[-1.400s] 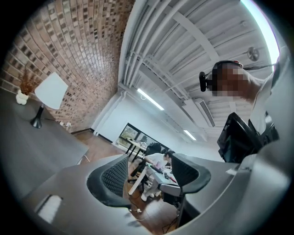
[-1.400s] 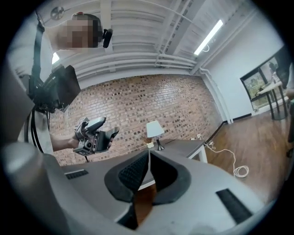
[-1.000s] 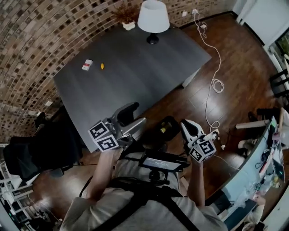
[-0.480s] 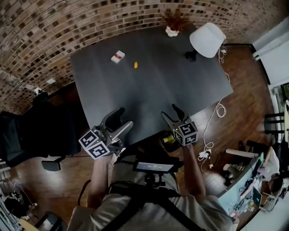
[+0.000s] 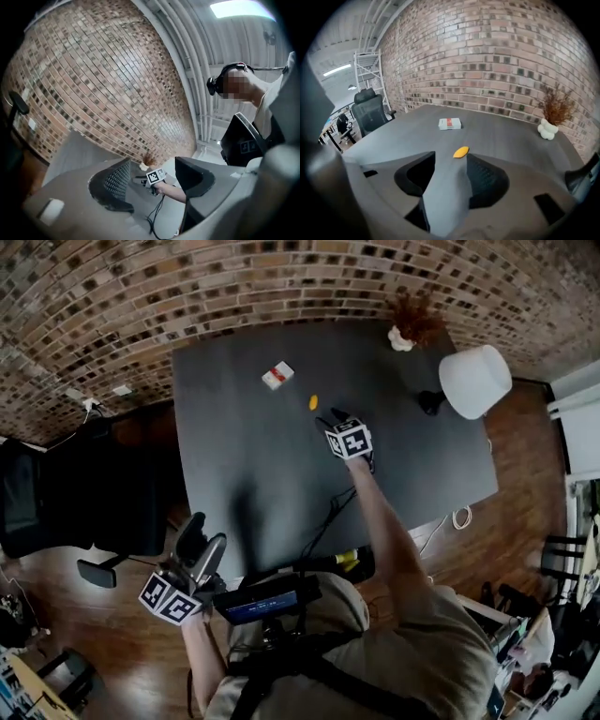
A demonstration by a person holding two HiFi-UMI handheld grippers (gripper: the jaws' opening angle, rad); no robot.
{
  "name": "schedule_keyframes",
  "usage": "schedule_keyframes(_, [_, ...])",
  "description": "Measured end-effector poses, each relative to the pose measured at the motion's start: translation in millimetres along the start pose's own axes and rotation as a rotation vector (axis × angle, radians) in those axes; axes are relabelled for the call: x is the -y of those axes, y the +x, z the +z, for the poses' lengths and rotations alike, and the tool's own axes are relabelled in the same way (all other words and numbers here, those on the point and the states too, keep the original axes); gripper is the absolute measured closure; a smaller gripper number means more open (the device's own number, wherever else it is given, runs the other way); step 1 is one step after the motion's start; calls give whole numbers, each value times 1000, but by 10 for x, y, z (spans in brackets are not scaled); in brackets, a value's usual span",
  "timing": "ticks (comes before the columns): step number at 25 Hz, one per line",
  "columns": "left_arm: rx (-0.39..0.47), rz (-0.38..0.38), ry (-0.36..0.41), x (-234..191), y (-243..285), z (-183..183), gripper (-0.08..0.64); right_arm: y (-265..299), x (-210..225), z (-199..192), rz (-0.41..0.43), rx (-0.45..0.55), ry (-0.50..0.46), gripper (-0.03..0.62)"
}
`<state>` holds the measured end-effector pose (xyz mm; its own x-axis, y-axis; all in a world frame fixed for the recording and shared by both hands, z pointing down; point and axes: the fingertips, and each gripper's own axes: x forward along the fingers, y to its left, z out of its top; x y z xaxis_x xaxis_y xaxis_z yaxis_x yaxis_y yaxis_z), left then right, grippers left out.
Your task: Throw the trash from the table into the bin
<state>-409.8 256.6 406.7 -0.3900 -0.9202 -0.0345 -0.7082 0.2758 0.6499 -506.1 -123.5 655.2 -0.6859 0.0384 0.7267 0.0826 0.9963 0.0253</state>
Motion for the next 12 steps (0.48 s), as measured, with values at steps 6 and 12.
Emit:
schedule_keyframes(6, [29, 185, 17, -44, -50, 81, 273, 963, 217, 123, -7, -128, 40, 360])
schedule_keyframes(12, [-22, 119, 35, 8, 320, 142, 273, 880, 7, 64, 11, -114, -5, 548])
